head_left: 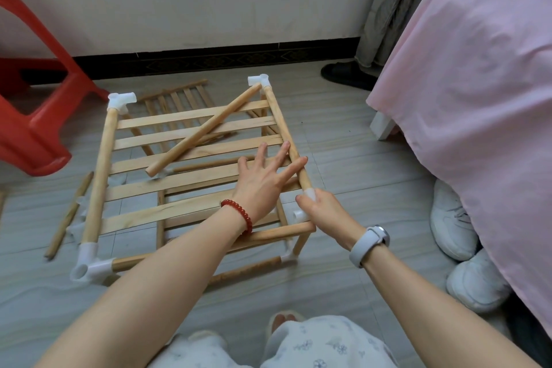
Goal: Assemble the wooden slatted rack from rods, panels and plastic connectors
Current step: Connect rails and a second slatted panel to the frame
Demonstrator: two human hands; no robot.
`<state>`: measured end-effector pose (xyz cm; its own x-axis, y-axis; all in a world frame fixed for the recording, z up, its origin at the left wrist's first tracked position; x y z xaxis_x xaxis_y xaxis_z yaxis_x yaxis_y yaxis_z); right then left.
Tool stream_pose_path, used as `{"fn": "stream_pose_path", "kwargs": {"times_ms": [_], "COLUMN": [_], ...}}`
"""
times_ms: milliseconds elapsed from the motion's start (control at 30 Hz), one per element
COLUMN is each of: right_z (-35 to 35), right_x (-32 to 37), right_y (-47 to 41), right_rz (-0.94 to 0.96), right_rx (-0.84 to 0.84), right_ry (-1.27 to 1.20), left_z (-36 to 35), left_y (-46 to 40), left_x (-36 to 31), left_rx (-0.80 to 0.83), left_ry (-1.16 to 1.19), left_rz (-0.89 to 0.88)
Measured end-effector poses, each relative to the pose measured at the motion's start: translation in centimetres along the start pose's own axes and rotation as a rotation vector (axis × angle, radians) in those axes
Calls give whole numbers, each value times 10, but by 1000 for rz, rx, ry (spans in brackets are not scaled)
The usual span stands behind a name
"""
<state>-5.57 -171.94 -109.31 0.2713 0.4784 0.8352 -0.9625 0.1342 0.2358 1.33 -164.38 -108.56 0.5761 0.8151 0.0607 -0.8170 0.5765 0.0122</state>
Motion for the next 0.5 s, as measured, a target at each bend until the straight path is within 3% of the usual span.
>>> {"fn": "stream_pose_path", "kwargs": {"times_ms": [500], "right_z": [-3], "right_x": [-4], "right_y": [0], "right_rz": [88], "right_rx": [69], "right_ry": [9], "left_z": [3], "left_y": [5], "left_x": [0], "left_rx": [-28], "left_ry": [24], "left_rz": [-47]}}
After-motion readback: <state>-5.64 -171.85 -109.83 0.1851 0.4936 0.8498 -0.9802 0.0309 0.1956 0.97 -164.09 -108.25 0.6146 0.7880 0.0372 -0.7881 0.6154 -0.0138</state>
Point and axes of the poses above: each hand's wrist, its own y-axis away from the middle knuckle, its own z-axis out of the back of the hand, x = y × z, the point moved 9 cm from there along -y, towards the middle knuckle, and after that the axes turned 8 degrees about z, right-handed, at the moved point
